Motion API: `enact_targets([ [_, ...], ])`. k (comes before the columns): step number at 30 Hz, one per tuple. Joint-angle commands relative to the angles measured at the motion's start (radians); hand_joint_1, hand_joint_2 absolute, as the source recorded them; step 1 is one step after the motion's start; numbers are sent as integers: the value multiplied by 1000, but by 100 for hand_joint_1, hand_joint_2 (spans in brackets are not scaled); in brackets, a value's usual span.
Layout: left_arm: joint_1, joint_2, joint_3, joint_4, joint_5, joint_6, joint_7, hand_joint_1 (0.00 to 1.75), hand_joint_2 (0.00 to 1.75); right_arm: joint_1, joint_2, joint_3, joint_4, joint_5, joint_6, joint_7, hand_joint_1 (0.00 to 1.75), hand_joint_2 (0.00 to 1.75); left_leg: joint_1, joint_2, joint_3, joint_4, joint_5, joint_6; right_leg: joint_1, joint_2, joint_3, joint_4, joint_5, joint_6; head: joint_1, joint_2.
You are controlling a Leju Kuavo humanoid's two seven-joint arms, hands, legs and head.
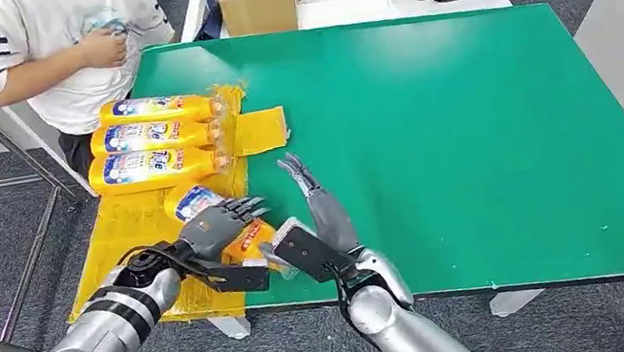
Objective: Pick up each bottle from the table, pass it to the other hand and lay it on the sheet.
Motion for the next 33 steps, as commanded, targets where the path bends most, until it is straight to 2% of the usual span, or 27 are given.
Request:
enact_targets([
  [1, 83, 34, 236, -115, 175, 39, -103, 0, 175, -54, -27, 30, 76, -24, -16, -21, 0, 175, 1, 3, 5, -1, -2, -1, 1, 3, 5, -1, -1, -2, 0, 0],
  [4, 170, 34, 412, -248, 314, 54, -183, 0, 175, -56, -20, 21, 82, -48, -38, -39, 0, 175, 1, 4, 6, -1, -3, -1, 1, 3, 5, -1, -2, -2, 0, 0],
  [5, 233, 16, 516, -359, 392, 24, -203, 0, 175, -55, -14, 15, 80, -69, -52, -50, 0, 175, 0, 4, 4, -1, -2, -1, 1, 3, 4, -1, -1, -1, 0, 0],
  [9, 331, -53, 699, -521, 471, -41, -203, 0, 175, -46, -12, 18, 64, -93, -76, -46, 0, 175, 0, 2, 3, 0, -2, -1, 0, 1, 2, -1, -1, -1, 0, 0],
  [17, 399, -49, 795, -604, 636, -182, -203, 0, 175, -12, -33, 9, 29, -92, -79, -38, 0, 175, 1, 2, 4, 0, -3, -1, 1, 2, 2, -1, -2, -2, 0, 0],
  [20, 404, -67, 836, -603, 686, -241, -203, 0, 175, -1, -34, -7, 2, -100, -81, -43, 0, 175, 1, 1, 4, 0, -3, -2, 1, 0, 3, -1, -3, -2, 0, 0],
  [24, 413, -157, 880, -591, 719, -297, -199, 0, 175, 33, -24, -26, -67, -115, -88, -45, 0, 175, 0, 0, 3, -1, -2, -1, 1, -1, 2, -1, -3, -2, 0, 0],
  [25, 416, -178, 872, -600, 712, -292, -148, 0, 175, 47, -22, -32, -92, -120, -102, -44, 0, 175, 1, -1, 5, -1, -3, -1, 1, -1, 5, -1, -4, -2, 0, 0],
  [26, 427, -206, 858, -627, 726, -303, -147, 0, 175, 55, -21, -32, -109, -127, -102, -44, 0, 175, 1, -2, 4, 0, -2, -1, 1, -3, 4, -1, -3, -2, 0, 0],
  [27, 432, -228, 841, -639, 685, -236, -92, 0, 175, 66, -14, -43, -123, -137, -117, -39, 0, 175, 0, -2, 2, 0, -2, -1, 0, -2, 2, -1, -3, -2, 0, 0],
  [28, 441, -242, 802, -667, 682, -231, -96, 0, 175, 73, -14, -44, -134, -142, -118, -34, 0, 0, 1, -3, 4, 0, -3, -1, 1, -3, 5, -1, -4, -2, 0, 0],
  [29, 445, -260, 754, -669, 611, -124, -36, 0, 175, 80, -4, -56, -133, -158, -128, -25, 0, 0, 1, -3, 3, 0, -2, -1, 1, -4, 3, -1, -4, -2, 0, 0],
  [33, 448, -260, 687, -668, 630, -87, -26, 0, 175, 84, -7, -49, -123, -162, -116, -18, 0, 0, 0, -2, 2, 0, -2, -1, 0, -2, 3, -2, -3, -2, 0, 0],
])
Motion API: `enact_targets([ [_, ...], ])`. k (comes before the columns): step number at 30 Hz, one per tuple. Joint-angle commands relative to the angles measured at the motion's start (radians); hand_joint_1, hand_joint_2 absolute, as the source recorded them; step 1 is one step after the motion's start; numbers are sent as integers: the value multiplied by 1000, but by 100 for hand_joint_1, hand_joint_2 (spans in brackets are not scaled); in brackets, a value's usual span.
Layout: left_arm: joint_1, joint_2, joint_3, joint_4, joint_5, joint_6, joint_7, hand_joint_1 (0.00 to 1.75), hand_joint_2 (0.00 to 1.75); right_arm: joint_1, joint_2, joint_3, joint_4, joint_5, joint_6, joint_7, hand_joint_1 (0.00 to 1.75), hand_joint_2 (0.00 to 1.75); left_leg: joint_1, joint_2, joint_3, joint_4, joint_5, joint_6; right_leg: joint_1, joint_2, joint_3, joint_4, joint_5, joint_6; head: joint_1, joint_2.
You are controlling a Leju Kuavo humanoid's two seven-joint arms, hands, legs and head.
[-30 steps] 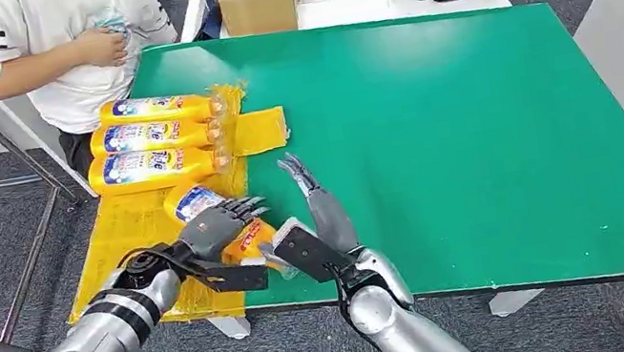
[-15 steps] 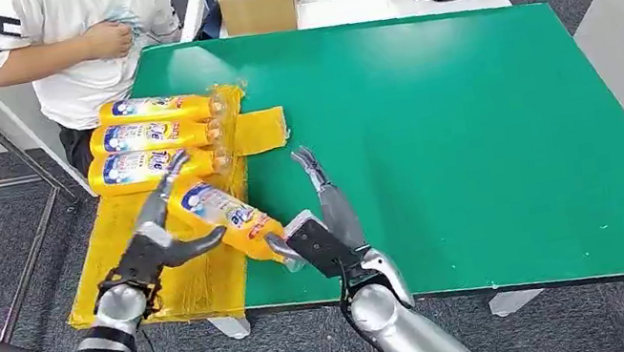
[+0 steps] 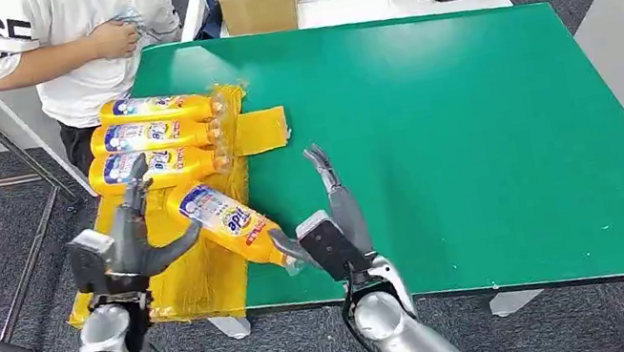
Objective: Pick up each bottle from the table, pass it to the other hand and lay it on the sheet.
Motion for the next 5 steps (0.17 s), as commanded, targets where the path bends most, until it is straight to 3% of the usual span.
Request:
enact_targets([
  [1, 1, -91, -138, -27, -24, 115, 60, 0, 175, 15, -2, -34, -25, -30, 1, 12, 0, 175, 0, -3, 6, 0, -3, -1, 1, -3, 7, 0, -3, -1, 0, 0],
  [5, 21, -165, -235, -36, -74, 284, 29, 0, 175, 49, 34, -44, -39, -61, -56, -52, 0, 175, 0, -3, 4, 0, -2, -1, 1, -3, 5, 0, -2, -1, 0, 0],
])
